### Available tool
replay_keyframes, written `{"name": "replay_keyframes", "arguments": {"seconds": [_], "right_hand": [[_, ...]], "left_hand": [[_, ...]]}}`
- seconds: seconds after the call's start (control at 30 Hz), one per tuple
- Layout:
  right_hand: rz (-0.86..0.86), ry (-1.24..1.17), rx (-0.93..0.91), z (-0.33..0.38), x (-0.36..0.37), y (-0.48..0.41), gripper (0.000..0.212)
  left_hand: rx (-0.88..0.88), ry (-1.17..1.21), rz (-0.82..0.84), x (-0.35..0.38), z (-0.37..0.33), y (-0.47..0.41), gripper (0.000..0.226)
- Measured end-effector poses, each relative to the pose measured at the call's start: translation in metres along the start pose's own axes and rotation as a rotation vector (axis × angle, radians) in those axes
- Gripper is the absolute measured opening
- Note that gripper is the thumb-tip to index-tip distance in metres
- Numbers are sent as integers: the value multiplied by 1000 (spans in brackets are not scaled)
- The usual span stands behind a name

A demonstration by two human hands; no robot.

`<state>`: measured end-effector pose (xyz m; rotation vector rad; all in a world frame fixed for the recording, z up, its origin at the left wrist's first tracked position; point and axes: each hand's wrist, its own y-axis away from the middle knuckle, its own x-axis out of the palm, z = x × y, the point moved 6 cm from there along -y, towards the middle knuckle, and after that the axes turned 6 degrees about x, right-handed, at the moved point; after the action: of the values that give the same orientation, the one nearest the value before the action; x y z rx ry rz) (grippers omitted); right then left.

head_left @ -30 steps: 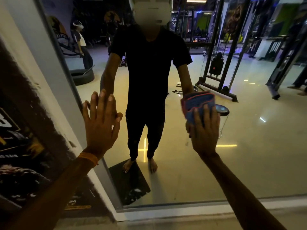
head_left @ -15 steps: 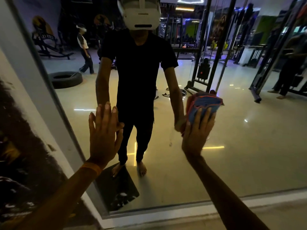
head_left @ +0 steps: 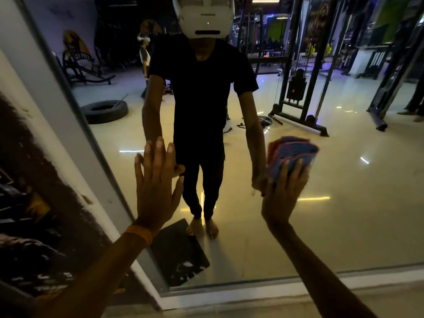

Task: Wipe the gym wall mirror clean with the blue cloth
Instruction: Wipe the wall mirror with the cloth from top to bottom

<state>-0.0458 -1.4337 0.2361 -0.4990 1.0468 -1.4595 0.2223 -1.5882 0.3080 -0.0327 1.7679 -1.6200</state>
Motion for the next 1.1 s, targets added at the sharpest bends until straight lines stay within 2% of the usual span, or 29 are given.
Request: {"name": "replay_keyframes", "arguments": {"seconds": [0.1, 0.13, 0.17, 0.23, 0.3, 0.37, 0.4, 0.43, 0.5, 0.53, 0.57, 0.6, 0.67, 0.77, 0.83, 0.87, 0.9, 1.0, 1.03, 1.07, 1.1], "right_hand": [[228, 43, -508, 44, 33, 72, 88], [246, 67, -647, 44, 36, 73, 90], [229, 76, -692, 39, 34, 64, 90], [181, 77, -595, 21, 27, 36, 83], [110, 61, -364, 2, 20, 23, 68], [32, -3, -142, 9, 23, 38, 70], [46, -4, -137, 22, 32, 55, 76], [95, 10, -249, 41, 44, 78, 78], [204, 78, -660, 72, 64, 126, 68], [237, 113, -790, 73, 68, 131, 68], [230, 119, -835, 66, 66, 120, 73], [187, 96, -803, 59, 58, 100, 79], [50, 65, -585, 43, 35, 46, 79], [-168, -83, -135, 32, 8, -9, 59], [-198, -89, -23, 53, 17, 4, 57], [-147, -64, -81, 68, 28, 22, 58], [-56, -40, -213, 83, 41, 45, 62], [228, 95, -798, 101, 62, 96, 77], [237, 116, -864, 95, 58, 91, 75], [200, 118, -820, 86, 51, 75, 73], [130, 109, -691, 76, 40, 51, 68]], "left_hand": [[33, -29, 8, 15, 3, 27, 66], [46, -41, 8, 20, 5, 34, 67], [55, -51, -2, 23, 7, 38, 67], [44, -51, -24, 29, 11, 47, 67], [34, -39, -25, 34, 12, 61, 67], [39, -29, -18, 41, 13, 77, 66], [45, -26, -10, 44, 15, 85, 66], [55, -27, -1, 46, 16, 91, 65], [90, -41, 14, 49, 19, 99, 64], [112, -41, 23, 48, 21, 103, 64], [127, -33, 25, 47, 24, 106, 64], [137, -24, 19, 45, 28, 108, 63], [129, -17, 1, 41, 40, 112, 63], [138, -9, -30, 38, 52, 113, 60], [146, 1, -45, 36, 53, 113, 58], [149, 5, -50, 35, 53, 112, 58], [156, 11, -49, 35, 53, 112, 59], [171, 28, -39, 32, 52, 113, 61], [168, 36, -46, 30, 53, 112, 61], [163, 45, -57, 27, 53, 110, 62], [155, 55, -70, 24, 53, 107, 62]]}}
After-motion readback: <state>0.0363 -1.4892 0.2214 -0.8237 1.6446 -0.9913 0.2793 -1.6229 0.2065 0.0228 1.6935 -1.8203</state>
